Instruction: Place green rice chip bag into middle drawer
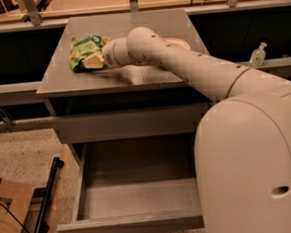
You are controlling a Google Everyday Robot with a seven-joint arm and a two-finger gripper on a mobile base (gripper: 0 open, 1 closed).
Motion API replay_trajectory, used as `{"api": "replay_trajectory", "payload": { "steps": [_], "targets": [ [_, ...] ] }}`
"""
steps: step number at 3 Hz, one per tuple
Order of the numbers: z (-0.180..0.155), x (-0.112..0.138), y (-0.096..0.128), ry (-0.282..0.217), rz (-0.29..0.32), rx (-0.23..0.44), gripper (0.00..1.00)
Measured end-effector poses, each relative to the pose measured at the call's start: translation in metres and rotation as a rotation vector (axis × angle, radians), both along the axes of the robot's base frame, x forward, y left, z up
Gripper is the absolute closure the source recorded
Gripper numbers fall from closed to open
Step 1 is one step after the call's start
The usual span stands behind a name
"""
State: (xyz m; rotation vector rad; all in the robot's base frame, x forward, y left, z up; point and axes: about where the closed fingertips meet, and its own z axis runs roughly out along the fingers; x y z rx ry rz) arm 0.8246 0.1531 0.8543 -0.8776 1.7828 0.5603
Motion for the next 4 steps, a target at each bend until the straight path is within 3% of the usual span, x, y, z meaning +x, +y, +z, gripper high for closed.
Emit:
{"api": "replay_trajectory", "payload": {
  "steps": [1,2,3,4],
  "targets": [
    [0.029,-0.016,-0.012,-0.067,0.018,0.019,0.95],
    [0.07,-0.054,-0.029,-0.15,0.086,0.043,1.0],
    [0.132,-0.099,-0.059,-0.235,0.177,0.117,1.0],
    [0.185,-0.19,-0.079,-0.257,0.338,0.201,1.0]
  ]
}}
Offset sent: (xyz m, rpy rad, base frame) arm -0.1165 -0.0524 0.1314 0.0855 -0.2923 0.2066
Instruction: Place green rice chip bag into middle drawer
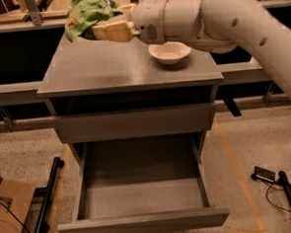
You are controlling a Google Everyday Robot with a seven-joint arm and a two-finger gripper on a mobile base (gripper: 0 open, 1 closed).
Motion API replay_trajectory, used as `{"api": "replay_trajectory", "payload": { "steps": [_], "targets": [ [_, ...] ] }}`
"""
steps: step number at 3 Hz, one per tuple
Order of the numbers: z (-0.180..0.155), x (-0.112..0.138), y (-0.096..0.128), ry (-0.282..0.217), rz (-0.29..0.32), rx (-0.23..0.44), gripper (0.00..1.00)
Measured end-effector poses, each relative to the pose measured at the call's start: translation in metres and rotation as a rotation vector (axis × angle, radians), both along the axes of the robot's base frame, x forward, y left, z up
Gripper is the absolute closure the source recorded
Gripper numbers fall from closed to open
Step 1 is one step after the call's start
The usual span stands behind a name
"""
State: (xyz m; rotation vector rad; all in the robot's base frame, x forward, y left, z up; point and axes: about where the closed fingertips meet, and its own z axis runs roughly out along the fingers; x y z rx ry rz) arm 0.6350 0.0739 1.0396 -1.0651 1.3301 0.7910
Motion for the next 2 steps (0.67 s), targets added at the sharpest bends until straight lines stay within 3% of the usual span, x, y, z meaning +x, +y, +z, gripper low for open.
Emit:
{"api": "replay_trajectory", "payload": {
  "steps": [1,2],
  "targets": [
    [0.0008,-0.0223,-0.0325,0.024,0.023,0.004,1.0],
    [0.0012,-0.013,-0.0272,0.05,0.059,-0.019,1.0]
  ]
}}
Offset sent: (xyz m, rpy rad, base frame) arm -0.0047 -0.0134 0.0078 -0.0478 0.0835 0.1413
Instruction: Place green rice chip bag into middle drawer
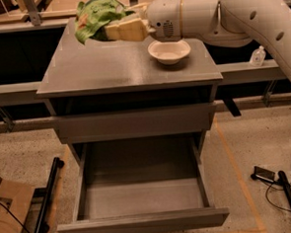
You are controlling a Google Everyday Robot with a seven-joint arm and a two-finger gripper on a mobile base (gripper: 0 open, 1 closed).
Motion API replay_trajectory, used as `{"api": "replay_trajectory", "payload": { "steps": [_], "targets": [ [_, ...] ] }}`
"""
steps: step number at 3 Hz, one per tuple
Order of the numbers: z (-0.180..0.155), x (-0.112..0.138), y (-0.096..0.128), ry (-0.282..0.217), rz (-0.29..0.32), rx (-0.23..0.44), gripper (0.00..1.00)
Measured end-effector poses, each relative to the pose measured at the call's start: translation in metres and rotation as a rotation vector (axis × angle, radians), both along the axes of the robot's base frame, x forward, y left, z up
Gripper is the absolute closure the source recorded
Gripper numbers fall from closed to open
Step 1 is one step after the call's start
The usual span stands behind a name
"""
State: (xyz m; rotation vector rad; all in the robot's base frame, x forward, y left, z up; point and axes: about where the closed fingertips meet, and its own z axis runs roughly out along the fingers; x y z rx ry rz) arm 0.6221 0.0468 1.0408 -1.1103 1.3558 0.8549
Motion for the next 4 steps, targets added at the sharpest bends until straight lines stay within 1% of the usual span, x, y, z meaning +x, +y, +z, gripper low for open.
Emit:
{"api": "replay_trajectory", "payload": {
  "steps": [1,2,3,4],
  "targets": [
    [0.003,-0.026,0.012,0.047,0.075,0.045,1.0],
    [-0.015,-0.103,0.015,0.15,0.136,0.174,1.0],
    [-0.036,-0.148,0.016,0.184,0.125,0.25,1.0],
    [-0.091,-0.173,-0.005,0.251,0.027,0.25,1.0]
  ]
}}
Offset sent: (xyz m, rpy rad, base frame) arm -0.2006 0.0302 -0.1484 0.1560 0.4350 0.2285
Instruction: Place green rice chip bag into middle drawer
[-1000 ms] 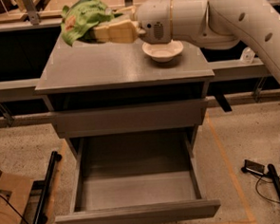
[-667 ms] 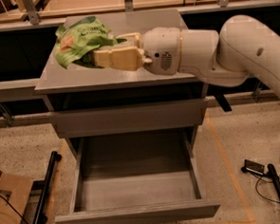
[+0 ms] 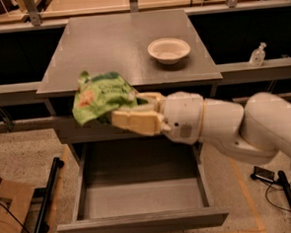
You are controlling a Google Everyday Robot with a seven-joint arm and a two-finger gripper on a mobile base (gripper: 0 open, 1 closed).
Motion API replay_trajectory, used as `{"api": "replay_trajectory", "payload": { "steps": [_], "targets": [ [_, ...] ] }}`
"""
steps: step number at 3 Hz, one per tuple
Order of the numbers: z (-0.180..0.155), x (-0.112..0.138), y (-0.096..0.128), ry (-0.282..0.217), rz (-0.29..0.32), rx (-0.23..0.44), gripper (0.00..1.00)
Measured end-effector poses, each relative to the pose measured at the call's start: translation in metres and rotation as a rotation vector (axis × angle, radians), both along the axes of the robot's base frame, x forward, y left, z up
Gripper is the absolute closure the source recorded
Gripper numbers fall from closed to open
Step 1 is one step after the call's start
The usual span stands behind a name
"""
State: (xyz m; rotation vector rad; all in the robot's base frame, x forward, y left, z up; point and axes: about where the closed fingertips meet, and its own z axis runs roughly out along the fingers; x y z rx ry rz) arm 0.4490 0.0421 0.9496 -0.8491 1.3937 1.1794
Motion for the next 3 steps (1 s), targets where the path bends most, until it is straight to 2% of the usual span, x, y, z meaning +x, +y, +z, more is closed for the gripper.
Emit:
{"api": "replay_trajectory", "payload": {
  "steps": [1,2,3],
  "targets": [
    [-0.04,-0.022,0.002,0.062,0.008,-0.04,1.0],
    [-0.049,-0.017,0.012,0.085,0.045,-0.097,1.0],
    [-0.123,0.003,0.012,0.194,0.086,-0.194,1.0]
  ]
}}
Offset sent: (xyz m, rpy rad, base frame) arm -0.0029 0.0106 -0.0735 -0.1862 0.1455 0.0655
